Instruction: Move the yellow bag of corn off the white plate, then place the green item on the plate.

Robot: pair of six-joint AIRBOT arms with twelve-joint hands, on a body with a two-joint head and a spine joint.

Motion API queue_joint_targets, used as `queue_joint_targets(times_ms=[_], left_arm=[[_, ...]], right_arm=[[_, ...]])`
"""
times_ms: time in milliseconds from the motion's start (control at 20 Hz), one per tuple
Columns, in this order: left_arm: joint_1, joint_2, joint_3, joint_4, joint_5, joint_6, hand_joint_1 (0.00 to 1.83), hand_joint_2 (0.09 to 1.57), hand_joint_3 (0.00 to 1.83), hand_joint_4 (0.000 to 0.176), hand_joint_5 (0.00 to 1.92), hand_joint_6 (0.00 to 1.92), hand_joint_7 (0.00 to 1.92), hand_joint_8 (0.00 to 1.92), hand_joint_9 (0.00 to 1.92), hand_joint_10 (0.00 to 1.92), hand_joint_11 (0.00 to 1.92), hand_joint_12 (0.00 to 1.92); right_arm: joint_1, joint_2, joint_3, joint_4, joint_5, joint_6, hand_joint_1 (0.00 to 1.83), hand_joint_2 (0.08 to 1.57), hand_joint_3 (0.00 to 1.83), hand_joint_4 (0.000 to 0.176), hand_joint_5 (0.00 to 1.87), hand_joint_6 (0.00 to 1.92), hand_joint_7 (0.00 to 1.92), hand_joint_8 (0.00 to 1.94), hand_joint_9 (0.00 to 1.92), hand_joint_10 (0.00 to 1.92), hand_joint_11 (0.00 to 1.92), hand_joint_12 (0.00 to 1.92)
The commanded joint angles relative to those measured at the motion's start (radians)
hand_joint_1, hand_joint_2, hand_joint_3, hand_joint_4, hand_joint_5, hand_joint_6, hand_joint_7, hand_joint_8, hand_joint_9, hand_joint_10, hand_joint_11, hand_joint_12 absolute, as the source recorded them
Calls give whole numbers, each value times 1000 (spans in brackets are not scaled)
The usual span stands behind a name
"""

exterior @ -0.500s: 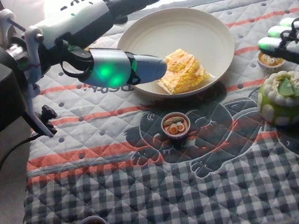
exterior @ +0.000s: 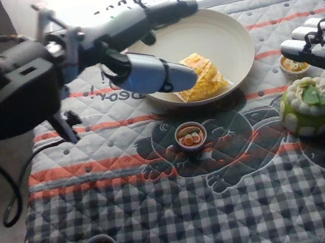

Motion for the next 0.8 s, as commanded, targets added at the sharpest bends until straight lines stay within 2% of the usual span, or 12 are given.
queue_joint_targets(times_ms=[0, 150, 250, 350, 400, 450, 500, 550, 600, 650, 700, 750], left_arm=[[-24, -11, 18, -11, -78, -1, 688, 1085, 0, 91, 176, 10, 155, 2, 164, 93, 0, 1292], [-31, -67, 84, -30, -31, 0, 689, 1087, 0, 89, 150, 1, 117, 1, 134, 76, 0, 1349], [-33, -107, 128, -37, 3, 2, 753, 1054, 0, 98, 174, 9, 145, 9, 167, 87, 0, 1394], [-31, -146, 175, -57, 33, 2, 781, 1029, 0, 119, 235, 27, 193, 19, 206, 98, 0, 1387], [-27, -161, 190, -60, 45, 2, 781, 1029, 0, 119, 235, 27, 193, 19, 206, 98, 0, 1387], [-17, -182, 212, -67, 62, 2, 785, 1029, 0, 108, 290, 33, 278, 28, 296, 125, 44, 1479], [-9, -192, 223, -72, 70, 2, 782, 1039, 0, 92, 285, 22, 282, 17, 304, 138, 27, 1570], [-1, -200, 234, -80, 82, 2, 822, 988, 6, 71, 360, 10, 376, 17, 184, 713, 100, 1709], [5, -209, 245, -82, 95, 2, 822, 988, 6, 71, 360, 10, 376, 17, 184, 713, 100, 1709], [12, -221, 260, -85, 106, 2, 898, 995, 2, 0, 585, 342, 446, 882, 254, 1493, 301, 1898], [18, -233, 273, -90, 114, 2, 945, 1041, 9, 0, 462, 949, 405, 1345, 359, 1656, 437, 1916], [25, -242, 285, -99, 116, 2, 1121, 1108, 210, 0, 657, 1246, 714, 1508, 769, 1747, 865, 1920]], right_arm=[[5, 1, 1, -2, 120, 0, 408, 1351, 0, 0, 0, 0, 0, 0, 0, 0, 0, 411], [4, 1, 1, -2, 119, 0, 410, 1345, 0, 0, 0, 0, 0, 0, 0, 0, 0, 412], [2, 1, 1, -2, 119, 0, 387, 1349, 1, 0, 0, 0, 0, 0, 0, 0, 0, 514], [2, 0, 1, -2, 119, 1, 420, 1343, 0, 2, 0, 0, 0, 0, 12, 4, 0, 961], [2, 0, 1, -2, 119, 3, 420, 1343, 0, 2, 0, 0, 0, 0, 12, 4, 0, 961], [2, 0, 1, -2, 119, 3, 408, 1345, 0, 8, 0, 0, 0, 0, 24, 8, 0, 989], [2, 1, 2, -2, 119, 3, 416, 1346, 0, 4, 0, 0, 0, 0, 19, 5, 0, 960], [2, 1, 2, -2, 119, 4, 439, 1345, 0, 3, 0, 0, 0, 0, 3, 1, 0, 839], [1, 1, 1, -2, 119, 5, 439, 1345, 0, 3, 0, 0, 0, 0, 3, 1, 0, 839], [-1, 1, 2, -2, 120, 6, 477, 1346, 0, 0, 0, 0, 0, 0, 2, 0, 0, 808], [-2, 1, 2, -2, 120, 7, 477, 1344, 0, 2, 0, 0, 0, 0, 0, 0, 0, 711], [-3, 1, 2, -2, 120, 7, 468, 1349, 2, 4, 0, 0, 0, 0, 0, 0, 0, 684]])
